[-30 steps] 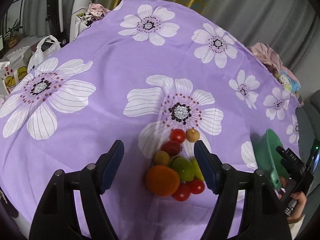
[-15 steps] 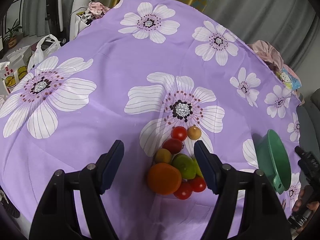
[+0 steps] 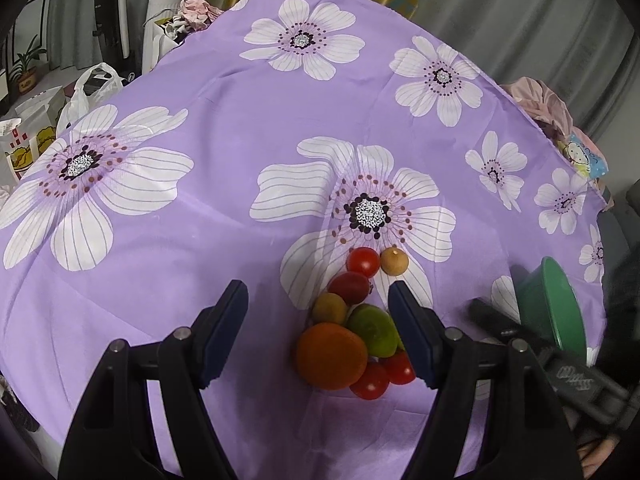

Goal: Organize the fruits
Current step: 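Move the right tool to the yellow-green lime and grasp it, then carry the lime in the right tool over the green bowl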

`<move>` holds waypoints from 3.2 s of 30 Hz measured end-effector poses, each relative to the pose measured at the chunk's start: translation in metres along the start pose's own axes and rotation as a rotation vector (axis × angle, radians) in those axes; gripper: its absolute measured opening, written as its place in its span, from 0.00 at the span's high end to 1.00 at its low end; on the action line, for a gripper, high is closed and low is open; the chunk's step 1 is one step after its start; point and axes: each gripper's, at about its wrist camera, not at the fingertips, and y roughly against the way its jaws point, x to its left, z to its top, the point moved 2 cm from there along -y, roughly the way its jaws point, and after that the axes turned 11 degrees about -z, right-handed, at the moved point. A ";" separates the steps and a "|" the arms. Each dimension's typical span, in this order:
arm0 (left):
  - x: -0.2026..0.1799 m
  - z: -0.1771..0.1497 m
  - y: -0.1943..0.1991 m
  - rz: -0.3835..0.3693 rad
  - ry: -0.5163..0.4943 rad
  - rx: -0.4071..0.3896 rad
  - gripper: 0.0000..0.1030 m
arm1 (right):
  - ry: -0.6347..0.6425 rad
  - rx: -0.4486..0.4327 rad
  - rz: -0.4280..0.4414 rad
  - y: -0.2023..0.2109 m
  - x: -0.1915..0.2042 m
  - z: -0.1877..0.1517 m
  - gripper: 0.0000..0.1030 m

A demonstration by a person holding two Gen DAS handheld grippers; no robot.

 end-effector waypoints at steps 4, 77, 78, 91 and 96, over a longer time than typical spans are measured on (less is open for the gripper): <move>0.000 0.000 -0.001 -0.002 -0.001 0.001 0.29 | -0.009 0.095 0.050 -0.027 0.008 -0.010 0.47; -0.142 -0.053 -0.027 -0.338 -0.291 0.087 0.66 | -0.103 0.046 0.064 0.050 -0.040 -0.001 0.63; -0.148 -0.051 -0.023 -0.339 -0.307 0.076 0.66 | -0.106 0.034 0.069 0.055 -0.041 0.000 0.63; -0.202 -0.051 -0.022 -0.378 -0.416 0.057 0.66 | -0.181 -0.091 0.061 0.096 -0.078 0.006 0.63; -0.222 -0.054 -0.029 -0.395 -0.446 0.070 0.66 | -0.228 -0.117 0.051 0.104 -0.098 0.007 0.63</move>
